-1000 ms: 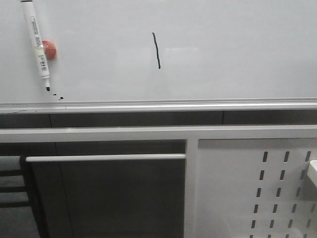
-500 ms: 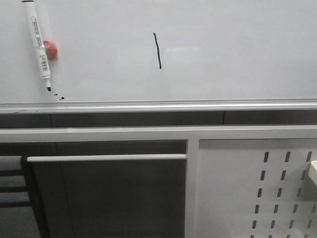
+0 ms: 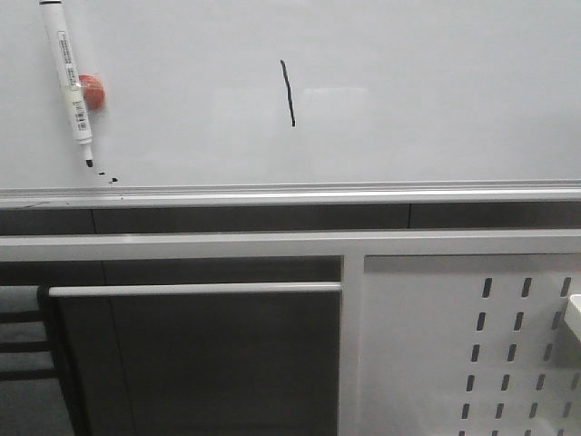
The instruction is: Write number 1 on whiteboard
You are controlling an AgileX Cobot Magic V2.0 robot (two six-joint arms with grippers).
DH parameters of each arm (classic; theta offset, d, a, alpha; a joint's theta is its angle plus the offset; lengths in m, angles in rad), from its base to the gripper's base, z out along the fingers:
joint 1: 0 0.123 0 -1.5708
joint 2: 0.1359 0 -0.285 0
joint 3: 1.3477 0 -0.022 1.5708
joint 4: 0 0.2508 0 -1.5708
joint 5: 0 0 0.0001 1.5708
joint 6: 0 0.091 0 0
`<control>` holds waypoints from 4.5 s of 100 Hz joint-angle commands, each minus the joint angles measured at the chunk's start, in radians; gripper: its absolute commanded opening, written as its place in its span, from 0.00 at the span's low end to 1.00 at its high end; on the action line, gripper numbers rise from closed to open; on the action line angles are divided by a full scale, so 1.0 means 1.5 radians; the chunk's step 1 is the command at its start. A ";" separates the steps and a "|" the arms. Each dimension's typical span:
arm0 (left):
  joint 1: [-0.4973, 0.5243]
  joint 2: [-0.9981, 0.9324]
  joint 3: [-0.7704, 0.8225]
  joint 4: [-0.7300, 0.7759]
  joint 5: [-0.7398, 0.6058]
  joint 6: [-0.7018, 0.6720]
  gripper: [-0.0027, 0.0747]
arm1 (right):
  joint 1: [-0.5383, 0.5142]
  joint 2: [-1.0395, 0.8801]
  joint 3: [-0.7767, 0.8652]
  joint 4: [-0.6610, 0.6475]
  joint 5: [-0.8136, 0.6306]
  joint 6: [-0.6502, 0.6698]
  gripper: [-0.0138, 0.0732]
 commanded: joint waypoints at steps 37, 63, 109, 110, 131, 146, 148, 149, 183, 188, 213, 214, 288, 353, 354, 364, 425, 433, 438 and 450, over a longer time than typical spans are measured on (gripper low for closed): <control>0.065 -0.025 0.019 -0.074 0.154 -0.008 0.01 | 0.000 0.008 -0.015 -0.016 0.021 -0.006 0.08; 0.065 -0.025 0.023 -0.069 0.183 -0.001 0.01 | 0.000 0.008 -0.015 -0.016 0.021 -0.006 0.08; -0.038 -0.025 0.023 0.126 0.184 -0.128 0.01 | 0.000 0.008 -0.015 -0.016 0.021 -0.006 0.08; -0.038 -0.025 0.023 0.126 0.186 -0.128 0.01 | 0.000 0.008 -0.015 -0.016 0.021 -0.006 0.08; -0.055 -0.025 0.023 0.129 0.186 -0.127 0.01 | 0.000 0.008 -0.015 -0.016 0.021 -0.006 0.08; -0.057 -0.025 0.023 0.132 0.188 -0.123 0.01 | 0.000 0.008 -0.015 -0.016 0.021 -0.006 0.08; -0.057 -0.025 0.023 0.133 0.189 -0.123 0.01 | 0.000 0.008 -0.015 -0.016 0.021 -0.006 0.08; -0.057 -0.025 0.023 0.133 0.189 -0.123 0.01 | 0.000 0.008 -0.015 -0.016 0.021 -0.006 0.08; -0.057 -0.025 0.023 0.133 0.189 -0.123 0.01 | 0.000 0.008 -0.015 -0.016 0.021 -0.006 0.08; -0.057 -0.025 0.023 0.133 0.189 -0.123 0.01 | 0.000 0.008 -0.015 -0.016 0.021 -0.006 0.08; -0.057 -0.025 0.023 0.133 0.189 -0.123 0.01 | 0.000 0.008 -0.015 -0.016 0.021 -0.006 0.08; -0.057 -0.025 0.023 0.133 0.189 -0.123 0.01 | 0.000 0.008 -0.015 -0.016 0.021 -0.006 0.08; -0.057 -0.025 0.023 0.133 0.189 -0.123 0.01 | 0.000 0.008 -0.014 -0.017 0.222 -0.063 0.08; -0.057 -0.025 0.023 0.133 0.189 -0.123 0.01 | 0.000 0.059 0.038 -0.662 0.272 0.290 0.08; -0.057 -0.025 0.023 0.133 0.189 -0.123 0.01 | 0.000 0.061 0.043 -0.684 0.272 0.312 0.08; -0.057 -0.025 0.023 0.133 0.189 -0.123 0.01 | 0.000 0.074 0.060 -0.827 0.274 0.374 0.08; -0.057 -0.025 0.023 0.133 0.189 -0.123 0.01 | -0.318 0.136 0.155 -1.248 0.279 1.114 0.08; -0.057 -0.025 0.023 0.133 0.189 -0.123 0.01 | -0.386 0.136 0.177 -1.277 0.299 1.195 0.08; -0.057 -0.025 0.023 0.133 0.189 -0.123 0.01 | -0.429 0.136 0.189 -1.280 0.315 1.244 0.08; -0.057 -0.025 0.023 0.133 0.189 -0.123 0.01 | -0.535 0.136 0.206 -1.280 0.374 1.333 0.08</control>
